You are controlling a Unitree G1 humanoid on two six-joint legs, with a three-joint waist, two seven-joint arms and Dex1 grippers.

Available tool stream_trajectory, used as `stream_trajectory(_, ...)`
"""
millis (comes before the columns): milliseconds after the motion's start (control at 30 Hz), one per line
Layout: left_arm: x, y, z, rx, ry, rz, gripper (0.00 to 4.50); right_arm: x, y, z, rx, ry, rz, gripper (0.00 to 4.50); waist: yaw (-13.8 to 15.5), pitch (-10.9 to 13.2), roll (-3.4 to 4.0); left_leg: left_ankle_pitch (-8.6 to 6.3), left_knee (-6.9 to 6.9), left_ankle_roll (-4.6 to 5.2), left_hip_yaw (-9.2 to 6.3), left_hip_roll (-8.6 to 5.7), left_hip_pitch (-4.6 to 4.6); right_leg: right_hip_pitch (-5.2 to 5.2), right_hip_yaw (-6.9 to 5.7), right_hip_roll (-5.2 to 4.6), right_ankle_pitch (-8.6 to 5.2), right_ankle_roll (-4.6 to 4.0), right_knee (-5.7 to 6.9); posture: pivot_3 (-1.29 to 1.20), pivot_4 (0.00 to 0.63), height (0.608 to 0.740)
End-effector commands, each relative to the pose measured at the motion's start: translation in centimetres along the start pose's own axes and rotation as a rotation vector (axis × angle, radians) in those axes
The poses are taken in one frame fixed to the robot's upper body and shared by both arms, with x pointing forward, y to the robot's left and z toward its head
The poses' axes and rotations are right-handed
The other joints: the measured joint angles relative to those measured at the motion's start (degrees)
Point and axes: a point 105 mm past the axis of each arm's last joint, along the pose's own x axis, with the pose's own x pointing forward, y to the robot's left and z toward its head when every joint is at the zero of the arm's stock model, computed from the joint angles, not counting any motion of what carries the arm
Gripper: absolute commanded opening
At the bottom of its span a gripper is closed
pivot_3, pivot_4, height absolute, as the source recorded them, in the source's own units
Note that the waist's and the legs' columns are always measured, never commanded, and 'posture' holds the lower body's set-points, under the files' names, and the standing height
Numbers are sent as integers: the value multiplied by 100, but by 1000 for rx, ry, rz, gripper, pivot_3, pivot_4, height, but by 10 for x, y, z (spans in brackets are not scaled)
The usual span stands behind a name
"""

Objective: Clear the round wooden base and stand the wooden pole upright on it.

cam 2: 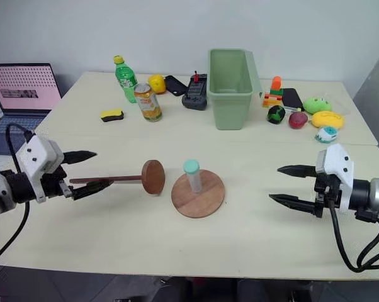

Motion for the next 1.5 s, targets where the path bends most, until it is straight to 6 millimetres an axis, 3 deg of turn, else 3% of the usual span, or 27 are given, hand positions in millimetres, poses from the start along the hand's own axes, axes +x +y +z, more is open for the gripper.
stream_trajectory(33, 1, -4, 5, 42, -18, -28, 4500, -6, -3, 9, -51, -12, -23, 3447, -5, 0, 0, 0, 0, 0, 0, 0, 0, 0, 0, 0, 0, 0, -1, 0, 150, 740)
stream_trajectory(433, 11, -14, 13, 83, -57, -115, 4500, -4, -1, 14, -80, -9, -37, 3447, -8, 1, 1, 0, -1, 0, 0, 1, 0, 0, 1, 1, 0, 0, -1, 0, 150, 740)
stream_trajectory(800, 25, -28, 27, 112, -78, -259, 4500, 1, 2, 6, -35, -9, -53, 3447, -7, 1, 1, 0, 0, 0, 3, -2, 0, 0, -2, 3, 0, 0, -2, 0, 150, 740)
stream_trajectory(900, 28, -35, 32, 127, -74, -318, 4500, 3, 3, 8, -8, -27, -41, 3959, -8, 1, 1, 0, 0, 0, 3, -3, 0, 0, -2, 7, 0, 0, -2, 0, 150, 740)
stream_trajectory(967, 32, -42, 33, 140, -69, -356, 4500, 11, 6, 8, -4, -41, -30, 4462, -9, 1, 1, 0, 0, 0, 4, -5, 0, 0, -2, 10, 0, 0, -1, 0, 150, 740)
stream_trajectory(1133, 39, -54, 39, 181, -82, -426, 4500, 43, 4, 5, 18, -106, -46, 4487, -12, 2, 3, 0, 2, 0, 1, -1, -1, 0, -1, 10, 0, 0, 1, 0, 150, 740)
stream_trajectory(1500, 37, -56, 31, 241, -2, -462, 4500, 132, 4, -4, 88, -199, -10, 4487, -34, 5, 4, 1, 4, -1, 10, -3, -25, -43, 5, 22, 0, 0, 22, 0, 150, 740)
